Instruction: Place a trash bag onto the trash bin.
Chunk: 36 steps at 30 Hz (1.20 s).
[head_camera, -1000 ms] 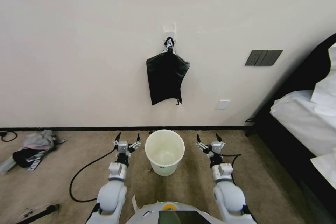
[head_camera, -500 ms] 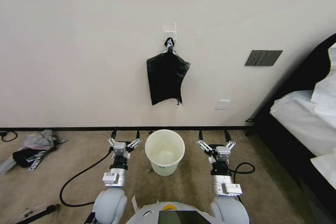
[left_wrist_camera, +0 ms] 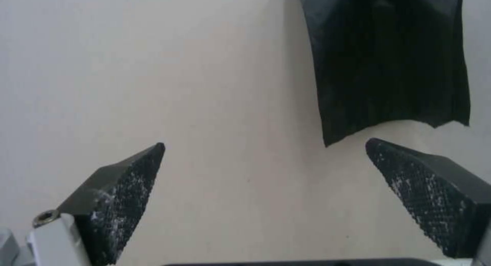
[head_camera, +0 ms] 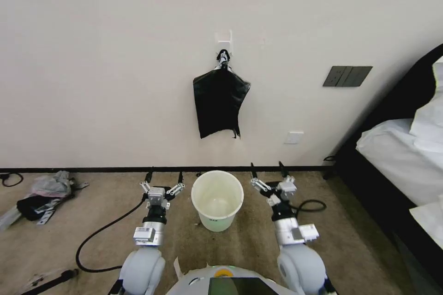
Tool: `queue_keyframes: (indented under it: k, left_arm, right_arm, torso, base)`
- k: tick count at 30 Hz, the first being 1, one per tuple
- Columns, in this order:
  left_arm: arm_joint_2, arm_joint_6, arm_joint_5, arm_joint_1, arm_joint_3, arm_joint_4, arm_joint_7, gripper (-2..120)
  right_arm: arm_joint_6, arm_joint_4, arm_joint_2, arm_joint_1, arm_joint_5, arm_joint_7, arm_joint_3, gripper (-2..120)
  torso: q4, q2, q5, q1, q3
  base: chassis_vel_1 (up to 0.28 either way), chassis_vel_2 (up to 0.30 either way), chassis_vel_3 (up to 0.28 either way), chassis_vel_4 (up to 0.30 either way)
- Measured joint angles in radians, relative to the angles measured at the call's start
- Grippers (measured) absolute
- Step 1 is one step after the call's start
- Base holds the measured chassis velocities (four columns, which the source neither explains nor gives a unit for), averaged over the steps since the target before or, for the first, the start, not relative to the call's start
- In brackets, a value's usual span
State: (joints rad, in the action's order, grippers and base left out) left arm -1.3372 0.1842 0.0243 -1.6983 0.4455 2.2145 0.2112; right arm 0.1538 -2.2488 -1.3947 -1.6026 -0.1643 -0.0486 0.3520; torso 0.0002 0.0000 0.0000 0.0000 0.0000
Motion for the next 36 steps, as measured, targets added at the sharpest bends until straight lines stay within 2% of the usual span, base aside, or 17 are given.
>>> queue_keyframes:
  k: [3,5,7,9,11,12,13,14,17,19,22,36]
  left_arm:
    - [0.002,0.0,-0.001,-0.009,0.01,0.005,-0.001,100]
    - [0.003,0.0,-0.001,-0.011,0.014,0.006,-0.001,100]
    - [0.003,0.001,-0.002,-0.019,0.028,0.012,-0.002,100]
    - [0.003,0.001,-0.002,-0.019,0.028,0.012,-0.002,100]
    - [0.0,0.007,-0.002,-0.028,0.035,0.016,-0.003,100]
    - [-0.004,0.012,-0.001,-0.034,0.036,0.016,-0.003,100]
    - [-0.004,0.012,-0.001,-0.034,0.036,0.016,-0.003,100]
    - [-0.007,0.014,0.001,-0.037,0.035,0.018,-0.003,100]
    - [-0.014,0.016,0.005,-0.044,0.036,0.024,-0.004,100]
    - [-0.016,0.017,0.005,-0.045,0.037,0.026,-0.004,100]
    - [-0.021,0.017,0.004,-0.051,0.039,0.031,-0.002,100]
    - [-0.024,0.02,0.004,-0.05,0.045,0.035,-0.002,100]
  right_arm:
    - [-0.064,0.024,0.042,0.096,-0.113,0.005,-0.028,100]
    - [-0.078,0.032,0.053,0.123,-0.142,0.005,-0.035,100]
    - [-0.135,0.075,0.095,0.264,-0.265,0.003,-0.076,100]
    - [-0.135,0.075,0.095,0.264,-0.265,0.003,-0.076,100]
    - [-0.169,0.118,0.12,0.393,-0.353,-0.006,-0.117,100]
    - [-0.201,0.144,0.128,0.486,-0.438,-0.008,-0.158,100]
    - [-0.201,0.144,0.128,0.486,-0.438,-0.008,-0.158,100]
    - [-0.217,0.155,0.129,0.532,-0.496,-0.008,-0.182,100]
    - [-0.244,0.202,0.12,0.64,-0.599,-0.025,-0.244,100]
    - [-0.249,0.229,0.113,0.681,-0.612,-0.032,-0.264,100]
    - [-0.264,0.335,0.08,0.818,-0.641,-0.064,-0.317,100]
    - [-0.244,0.597,-0.008,1.128,-0.846,-0.126,-0.354,100]
  torso:
    - [-0.0002,0.0,0.0001,0.0,0.0]
    - [-0.0001,0.0,0.0001,0.0,0.0]
    - [-0.0002,0.0,0.0001,0.0,0.0]
    - [-0.0002,0.0,0.0001,0.0,0.0]
    - [0.0,0.0,0.0,0.0,0.0]
    - [-0.0003,0.0,0.0,0.0,0.0]
    - [-0.0003,0.0,0.0,0.0,0.0]
    - [-0.0004,0.0,-0.0001,0.0,0.0]
    - [-0.0001,0.0,0.0,0.0,0.0]
    - [-0.0002,0.0,-0.0002,0.0,0.0]
    - [-0.0001,0.0,-0.0002,0.0,0.0]
    - [-0.0001,0.0,-0.0001,0.0,0.0]
  base:
    - [0.0,0.0,0.0,0.0]
    - [0.0,0.0,0.0,0.0]
    - [0.0,0.0,0.0,0.0]
    - [0.0,0.0,0.0,0.0]
    - [0.0,0.0,0.0,0.0]
    - [0.0,0.0,0.0,0.0]
    - [0.0,0.0,0.0,0.0]
    - [0.0,0.0,0.0,0.0]
    - [0.0,0.0,0.0,0.0]
    - [0.0,0.0,0.0,0.0]
    - [0.0,0.0,0.0,0.0]
    - [0.0,0.0,0.0,0.0]
